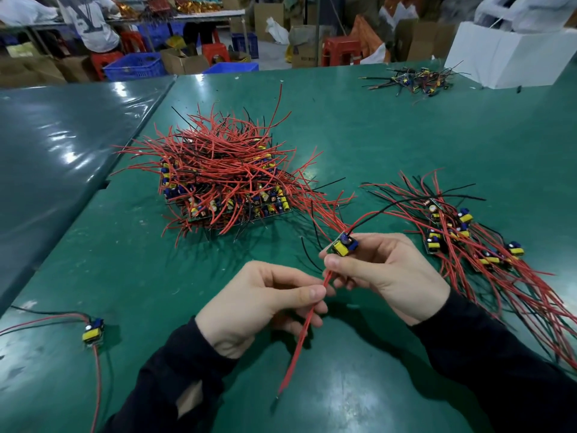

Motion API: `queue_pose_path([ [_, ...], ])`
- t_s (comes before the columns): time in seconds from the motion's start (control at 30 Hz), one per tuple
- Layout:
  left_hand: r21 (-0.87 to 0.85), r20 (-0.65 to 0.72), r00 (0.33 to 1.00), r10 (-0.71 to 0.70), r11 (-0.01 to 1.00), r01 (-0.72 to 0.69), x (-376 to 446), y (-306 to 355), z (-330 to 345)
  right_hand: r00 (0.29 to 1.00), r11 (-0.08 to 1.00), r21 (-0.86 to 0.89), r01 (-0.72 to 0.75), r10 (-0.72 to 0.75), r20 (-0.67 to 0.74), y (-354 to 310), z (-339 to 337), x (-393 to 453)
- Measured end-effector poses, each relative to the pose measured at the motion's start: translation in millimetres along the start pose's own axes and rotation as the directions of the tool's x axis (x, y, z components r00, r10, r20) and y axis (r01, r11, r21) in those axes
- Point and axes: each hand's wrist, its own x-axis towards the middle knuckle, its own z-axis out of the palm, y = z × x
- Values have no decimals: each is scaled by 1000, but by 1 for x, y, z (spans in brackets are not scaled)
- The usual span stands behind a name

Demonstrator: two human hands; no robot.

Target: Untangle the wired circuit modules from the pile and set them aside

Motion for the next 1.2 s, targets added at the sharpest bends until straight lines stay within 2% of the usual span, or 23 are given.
queue_pose_path([
  [0.1, 3, 19, 1000, -19, 1000, 19, -1, 1, 2, 1000, 999, -34, 18, -19, -5, -1, 1, -1],
  [0.27, 237, -226, 963, 149, 967, -94, 5, -7, 13, 997, 990, -132, 44, -53, -64, 4, 4, -1],
  [0.37, 294, -282, 932, 226, 945, -140, 6, -8, 14, 987, 989, -115, 97, -111, -119, 5, 5, 0],
  [0.47, 138, -228, 968, 107, 987, -77, 5, -5, 9, 977, 987, -106, 119, -136, -164, 4, 3, 2],
  [0.53, 112, -197, 979, 56, 993, -34, 6, -6, 8, 970, 992, -77, 103, -117, -212, 4, 2, 3],
  [0.6, 192, -245, 965, 98, 980, -50, 7, -8, 8, 968, 992, -58, 108, -118, -220, 5, 2, 3],
  [0.7, 376, -316, 920, 231, 921, -102, 10, -12, 8, 979, 987, -83, 139, -149, -139, 6, 6, 0],
  [0.77, 435, -325, 902, 283, 892, -123, 11, -14, 8, 980, 984, -87, 155, -165, -110, 6, 9, -1],
  [0.93, 265, -172, 962, 211, 951, -161, 10, -12, 8, 961, 984, 37, 175, -163, -223, -2, -1, 4],
  [1.0, 333, -213, 941, 262, 925, -183, 12, -15, 9, 965, 983, 54, 177, -162, -207, -1, -2, 3],
  [1.07, 444, -275, 899, 341, 874, -196, 14, -18, 9, 967, 977, -3, 214, -212, -140, 2, 4, 0],
  [1.13, 440, -273, 896, 350, 874, -207, 14, -17, 8, 961, 966, -32, 256, -258, -100, 2, 8, -3],
  [1.2, 401, -248, 913, 324, 892, -207, 13, -14, 4, 953, 964, 0, 267, -264, -145, -2, 6, -2],
])
